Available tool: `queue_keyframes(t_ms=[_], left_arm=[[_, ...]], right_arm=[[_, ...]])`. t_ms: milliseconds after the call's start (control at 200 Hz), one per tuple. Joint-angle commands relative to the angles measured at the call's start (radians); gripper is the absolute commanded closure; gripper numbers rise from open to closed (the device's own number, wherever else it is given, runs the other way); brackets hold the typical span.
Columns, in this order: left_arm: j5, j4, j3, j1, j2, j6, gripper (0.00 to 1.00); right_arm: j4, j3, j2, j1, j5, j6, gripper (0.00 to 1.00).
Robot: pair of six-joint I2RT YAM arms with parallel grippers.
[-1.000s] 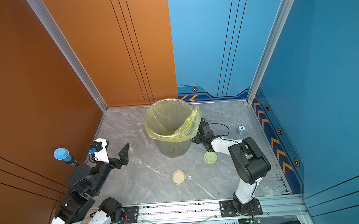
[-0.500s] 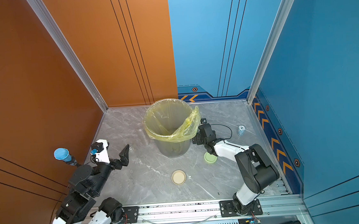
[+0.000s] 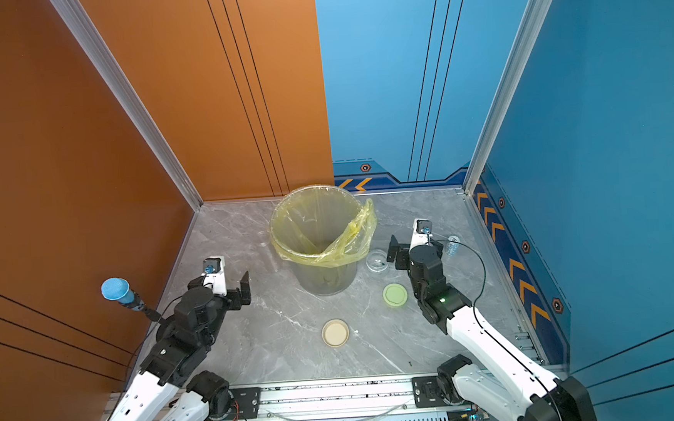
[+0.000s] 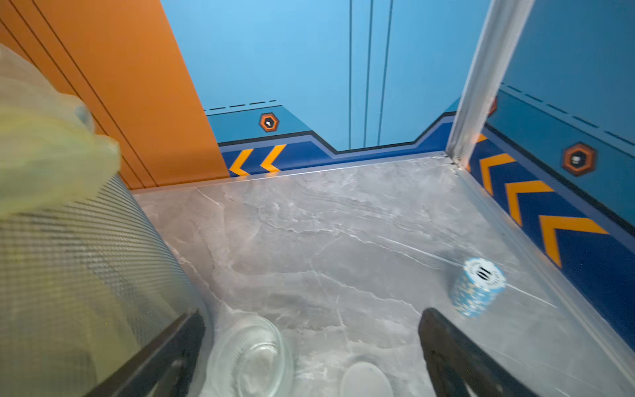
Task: Empty moldy tea leaves from jars
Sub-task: Reset both arms
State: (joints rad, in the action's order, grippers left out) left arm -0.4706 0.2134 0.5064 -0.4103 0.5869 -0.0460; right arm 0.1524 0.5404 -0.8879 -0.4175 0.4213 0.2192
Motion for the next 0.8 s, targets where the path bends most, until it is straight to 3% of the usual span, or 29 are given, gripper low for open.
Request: queue_keyframes(t_ms=[0,140,240,305,566,796], left_arm=[[-0.025,-0.170,-0.056,0.049,0.045,0.021,0.02],[0.060,-0.318,-0.127,0.187,0.171,0.004,0.02],[0.214,-0.398,-0.149,0.327,0.255,-0.042,0.02],[0.233,-0.460,-0.154,0.374,0.320,-0.030,0.02],[0.311,-0.673,-0.141,0.387,0.623,0.039,0.02],[0.310,-0.802,-0.090,0.358,0.761,0.066,0.02]], right_arm=[[0.072,-0.117,0.096,0.008,0.126,-0.100,0.00],[0.206,-0.270,0.206,0.056,0.154,-0.127,0.00],[0.282,-0.354,0.232,0.105,0.164,-0.150,0.00],[0.325,-0.395,0.230,0.141,0.172,-0.154,0.00],[0.510,-0.448,0.060,0.260,0.141,-0.126,0.00],[0.654,-0.437,-0.102,0.306,0.094,-0.120,0.00]])
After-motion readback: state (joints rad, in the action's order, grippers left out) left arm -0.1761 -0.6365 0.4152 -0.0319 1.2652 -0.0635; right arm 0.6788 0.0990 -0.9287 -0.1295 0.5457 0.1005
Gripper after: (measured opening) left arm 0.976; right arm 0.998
